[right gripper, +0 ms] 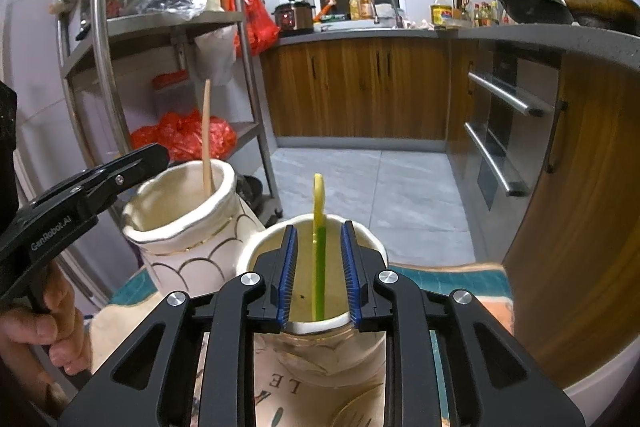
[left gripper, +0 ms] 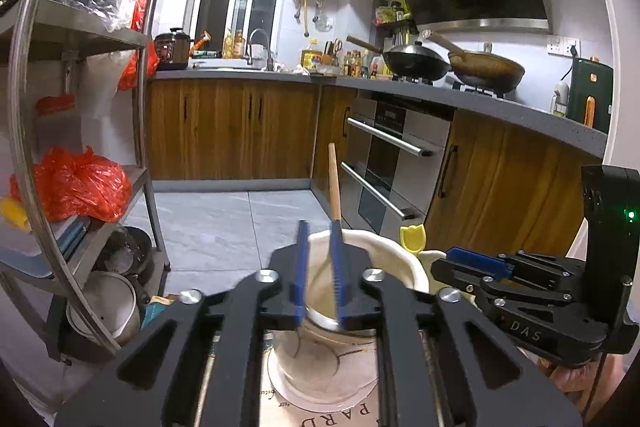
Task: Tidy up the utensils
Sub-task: 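Grasp another chopstick with the left tool while the right tool grasps another yellow utensil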
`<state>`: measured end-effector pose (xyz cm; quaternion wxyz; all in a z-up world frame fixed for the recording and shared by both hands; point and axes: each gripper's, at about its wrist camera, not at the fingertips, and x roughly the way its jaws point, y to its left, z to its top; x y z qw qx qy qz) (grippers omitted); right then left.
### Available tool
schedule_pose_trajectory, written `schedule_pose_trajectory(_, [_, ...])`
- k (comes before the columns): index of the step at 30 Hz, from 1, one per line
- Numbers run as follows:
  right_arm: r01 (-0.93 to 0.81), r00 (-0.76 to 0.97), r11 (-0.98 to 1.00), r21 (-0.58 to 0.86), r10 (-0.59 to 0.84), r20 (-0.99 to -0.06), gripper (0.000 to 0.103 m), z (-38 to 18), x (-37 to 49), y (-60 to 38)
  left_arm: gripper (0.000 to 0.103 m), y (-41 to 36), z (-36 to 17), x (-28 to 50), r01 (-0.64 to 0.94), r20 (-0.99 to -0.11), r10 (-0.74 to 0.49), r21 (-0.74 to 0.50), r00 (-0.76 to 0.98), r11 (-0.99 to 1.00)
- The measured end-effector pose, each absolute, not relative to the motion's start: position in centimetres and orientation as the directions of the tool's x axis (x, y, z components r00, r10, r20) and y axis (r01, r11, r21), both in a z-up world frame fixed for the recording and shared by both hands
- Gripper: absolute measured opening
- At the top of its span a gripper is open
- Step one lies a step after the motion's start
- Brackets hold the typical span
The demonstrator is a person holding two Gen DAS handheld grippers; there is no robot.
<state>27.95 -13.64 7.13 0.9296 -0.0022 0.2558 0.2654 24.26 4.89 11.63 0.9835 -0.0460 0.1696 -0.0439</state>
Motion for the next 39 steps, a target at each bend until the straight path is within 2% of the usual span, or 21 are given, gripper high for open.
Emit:
schedule_pose_trajectory(2, [-0.5, 0.732, 0.856, 0.132, 0.5, -0.463, 0.024, 7.5, 27.3, -14.1, 0.028, 5.1, 12.0, 23.4, 0.071, -0.314, -0.1, -0.101, 0.944, 0.992])
schedule_pose_trajectory(6, [-0.506, 0.739, 0.853, 0.13, 0.506, -0.444, 0.024, 8.0, 25.9, -15.2, 0.034, 6.0, 12.5, 21.4, 0.07, -0.292, -0.098, -0.105, 0.951, 0.992])
schedule_pose_trajectory(10, [-0.508, 0.731, 0.848, 0.15, 0.517, -0.446, 0.024, 8.0, 24.5, -16.4, 0.034, 7.1, 12.3, 19.4, 0.055, -0.296, -0.09, -0.124, 0.951, 0.991])
schedule_pose_trajectory(17, [-0.491, 0.683, 0.838, 0.238, 0.54, -0.491, 0.024, 5.7, 22.9, -19.0, 0.034, 8.3, 8.6, 16.8, 0.04, -0.445, -0.103, -0.149, 0.889, 0.988])
schedule_pose_trajectory(28, [-0.432, 0.595, 0.85, 0.3, 0.519, -0.614, 0.024, 0.7, 19.9, -21.5, 0.03, 7.5, 2.9, 14.4, 0.056, -0.62, -0.125, -0.13, 0.774, 0.99])
schedule_pose_trajectory(39, [-0.477, 0.49, 0.837, 0.267, 0.506, -0.71, 0.024, -2.0, 16.8, -19.7, 0.024, 5.9, 0.2, 14.5, 0.094, -0.71, -0.109, -0.061, 0.696, 0.994])
